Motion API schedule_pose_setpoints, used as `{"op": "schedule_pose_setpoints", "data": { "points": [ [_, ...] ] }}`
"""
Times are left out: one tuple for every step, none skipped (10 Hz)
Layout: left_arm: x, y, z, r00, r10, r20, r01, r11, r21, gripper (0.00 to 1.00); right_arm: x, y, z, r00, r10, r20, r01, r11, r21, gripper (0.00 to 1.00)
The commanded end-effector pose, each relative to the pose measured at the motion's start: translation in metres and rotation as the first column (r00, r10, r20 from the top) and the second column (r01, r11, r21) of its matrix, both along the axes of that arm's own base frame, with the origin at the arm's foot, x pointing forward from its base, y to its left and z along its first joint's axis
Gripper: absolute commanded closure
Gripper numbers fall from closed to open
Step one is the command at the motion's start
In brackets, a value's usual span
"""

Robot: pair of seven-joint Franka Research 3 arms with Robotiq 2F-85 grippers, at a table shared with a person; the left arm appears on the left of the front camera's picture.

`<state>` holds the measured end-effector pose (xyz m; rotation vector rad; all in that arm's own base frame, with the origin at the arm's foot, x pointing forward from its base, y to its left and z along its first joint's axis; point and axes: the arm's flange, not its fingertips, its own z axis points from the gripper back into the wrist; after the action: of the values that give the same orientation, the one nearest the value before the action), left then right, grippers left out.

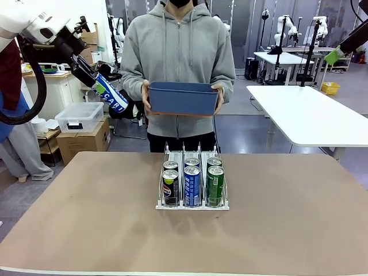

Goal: Fill the beverage cans into the dispenser.
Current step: Place the picked Ionic drink in the line of the Automatic Can Dispenser with the same cans.

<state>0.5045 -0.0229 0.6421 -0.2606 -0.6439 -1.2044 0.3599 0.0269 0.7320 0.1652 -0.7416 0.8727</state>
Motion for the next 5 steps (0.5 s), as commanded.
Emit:
{"op": "schedule_pose_setpoints", "data": {
  "points": [
    [-0.0007, 0.0023, 0.0026, 1.000, 0.003, 0.011, -0.003, 1.000, 0.000, 0.58, 0.0003, 0.0003, -0.0006, 1.000, 0.000, -0.001, 0.000, 1.000, -0.001, 0.00],
    [-0.0007, 0.0023, 0.0026, 1.000, 0.003, 0.011, -0.003, 1.000, 0.000, 0.58, 0.0003, 0.0003, -0.0006, 1.000, 0.000, -0.001, 0.000, 1.000, -0.001, 0.00],
    [-0.0007, 0.0023, 0.0026, 1.000, 0.003, 0.011, -0.003, 1.000, 0.000, 0.58, 0.0003, 0.0003, -0.0006, 1.000, 0.000, -0.001, 0.000, 1.000, -0.001, 0.00],
    [-0.0007, 0.0023, 0.0026, 1.000, 0.003, 0.011, -0.003, 1.000, 0.000, 0.58, 0.0003, 0.0003, -0.0006, 1.000, 0.000, -0.001, 0.000, 1.000, -0.001, 0.00],
    [-0.0007, 0.0023, 0.0026, 1.000, 0.003, 0.011, -0.003, 1.000, 0.000, 0.58, 0.0003, 0.0003, -0.0006, 1.000, 0.000, -0.001, 0.000, 1.000, -0.001, 0.00]
  ]
}}
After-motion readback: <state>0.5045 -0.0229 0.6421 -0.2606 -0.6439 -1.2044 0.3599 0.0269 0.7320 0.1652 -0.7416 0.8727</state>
